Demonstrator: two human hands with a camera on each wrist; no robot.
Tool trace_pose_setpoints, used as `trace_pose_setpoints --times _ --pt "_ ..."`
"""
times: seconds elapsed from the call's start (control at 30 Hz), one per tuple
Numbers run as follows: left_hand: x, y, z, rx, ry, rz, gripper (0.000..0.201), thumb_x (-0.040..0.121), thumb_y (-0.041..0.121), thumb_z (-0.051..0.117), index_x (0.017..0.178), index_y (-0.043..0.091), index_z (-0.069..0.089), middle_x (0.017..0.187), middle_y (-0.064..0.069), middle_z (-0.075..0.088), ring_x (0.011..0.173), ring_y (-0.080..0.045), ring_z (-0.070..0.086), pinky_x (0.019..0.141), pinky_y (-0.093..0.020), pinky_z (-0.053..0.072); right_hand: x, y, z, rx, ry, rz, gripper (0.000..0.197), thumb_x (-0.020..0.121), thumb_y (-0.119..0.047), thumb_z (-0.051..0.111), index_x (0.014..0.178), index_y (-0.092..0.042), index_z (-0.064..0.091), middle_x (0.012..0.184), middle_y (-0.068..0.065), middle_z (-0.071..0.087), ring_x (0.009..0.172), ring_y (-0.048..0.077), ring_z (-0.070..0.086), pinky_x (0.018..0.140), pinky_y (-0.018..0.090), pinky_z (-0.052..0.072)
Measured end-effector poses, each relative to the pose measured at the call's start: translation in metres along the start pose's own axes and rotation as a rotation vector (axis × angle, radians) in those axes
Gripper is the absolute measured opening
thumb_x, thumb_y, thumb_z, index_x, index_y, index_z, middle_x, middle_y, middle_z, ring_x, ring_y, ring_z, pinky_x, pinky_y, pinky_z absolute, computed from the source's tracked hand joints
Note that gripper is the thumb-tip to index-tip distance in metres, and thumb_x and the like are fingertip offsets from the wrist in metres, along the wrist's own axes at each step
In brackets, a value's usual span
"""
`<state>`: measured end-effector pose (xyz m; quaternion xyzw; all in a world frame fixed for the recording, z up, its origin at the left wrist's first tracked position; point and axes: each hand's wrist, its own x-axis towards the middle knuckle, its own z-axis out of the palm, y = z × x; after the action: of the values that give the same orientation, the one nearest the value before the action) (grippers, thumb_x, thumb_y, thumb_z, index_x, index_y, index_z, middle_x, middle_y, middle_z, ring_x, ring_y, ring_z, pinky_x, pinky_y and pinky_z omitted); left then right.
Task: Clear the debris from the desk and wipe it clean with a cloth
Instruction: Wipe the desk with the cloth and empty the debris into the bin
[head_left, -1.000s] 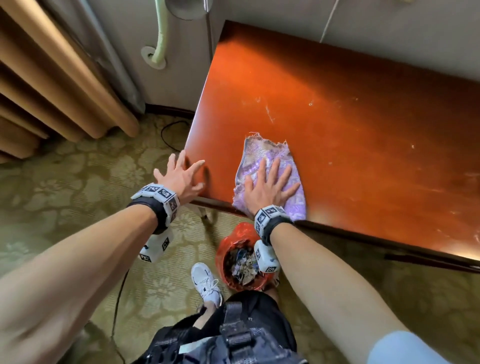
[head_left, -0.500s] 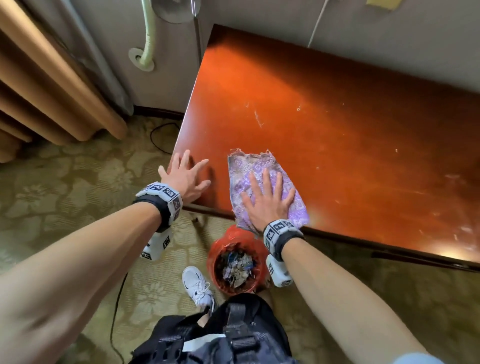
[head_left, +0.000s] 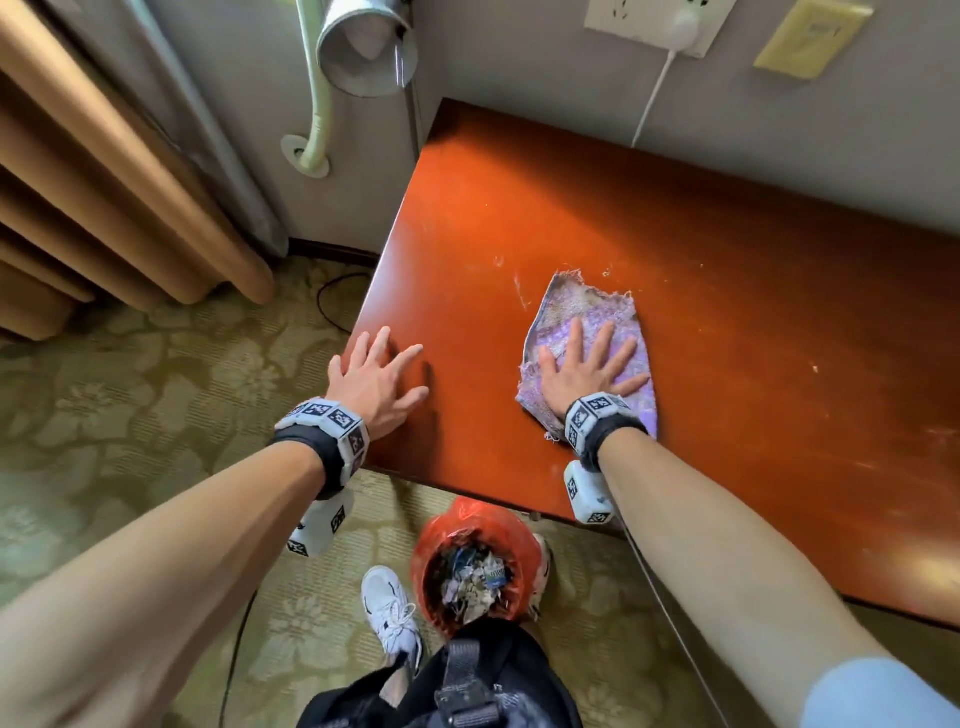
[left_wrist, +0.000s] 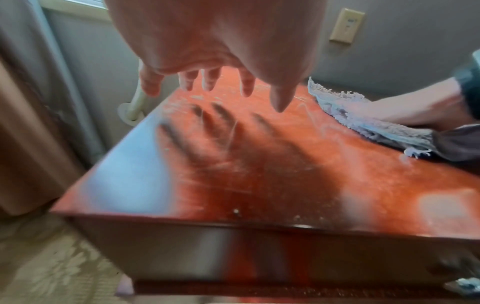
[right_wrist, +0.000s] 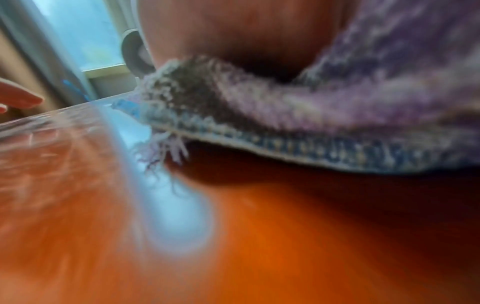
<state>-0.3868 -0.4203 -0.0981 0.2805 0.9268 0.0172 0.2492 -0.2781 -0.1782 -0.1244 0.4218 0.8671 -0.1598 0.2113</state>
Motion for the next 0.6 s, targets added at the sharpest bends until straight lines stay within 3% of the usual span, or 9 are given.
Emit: trace_pose_setpoints --times 0.2,0.37,0.47,0.6 --pt "-0.014 -0.039 -0.005 -0.036 0.03 -0.093 0.061 0.096 0.058 0.036 0.152 0.04 0.019 0.163 -0.001 0.005 0.15 -0.023 0.004 0.117 -0.051 0.018 -0.01 -0.079 0.017 -0.134 -0.003 -0.32 0.069 0.095 -0.065 0.016 0.153 -0.038 -0.011 0.16 0.005 -0.027 0.143 0.041 -0.029 0.105 0.075 -0.011" --pt "-0.017 -0.023 -0.008 -0.027 -0.001 -0.136 0.06 0.096 0.058 0.038 0.151 0.041 0.02 0.163 -0.002 0.004 0.15 -0.022 0.002 0.117 -0.053 0.016 -0.043 -0.091 0.038 -0.252 -0.053 -0.545 0.07 0.094 -0.068 0.012 0.152 -0.04 -0.013 0.16 0.0 -0.027 0.143 0.036 -0.031 0.105 0.073 -0.013" --pt "-0.012 -0.002 -0.003 -0.029 -0.038 -0.132 0.06 0.096 0.059 0.038 0.15 0.043 0.019 0.163 -0.001 0.0 0.15 -0.022 0.0 0.116 -0.055 0.017 -0.037 -0.064 0.032 -0.261 -0.072 -0.543 0.068 0.093 -0.069 0.011 0.152 -0.044 -0.013 0.159 -0.004 -0.028 0.144 0.032 -0.03 0.106 0.072 -0.014" --pt "0.002 0.027 0.005 0.012 -0.084 -0.132 0.069 0.09 0.067 0.041 0.15 0.047 0.013 0.163 -0.001 -0.008 0.149 -0.029 -0.005 0.114 -0.058 0.018 -0.007 -0.002 0.008 -0.216 -0.045 -0.361 0.068 0.092 -0.072 0.01 0.149 -0.046 -0.017 0.159 -0.006 -0.03 0.144 0.029 -0.03 0.107 0.07 -0.014"
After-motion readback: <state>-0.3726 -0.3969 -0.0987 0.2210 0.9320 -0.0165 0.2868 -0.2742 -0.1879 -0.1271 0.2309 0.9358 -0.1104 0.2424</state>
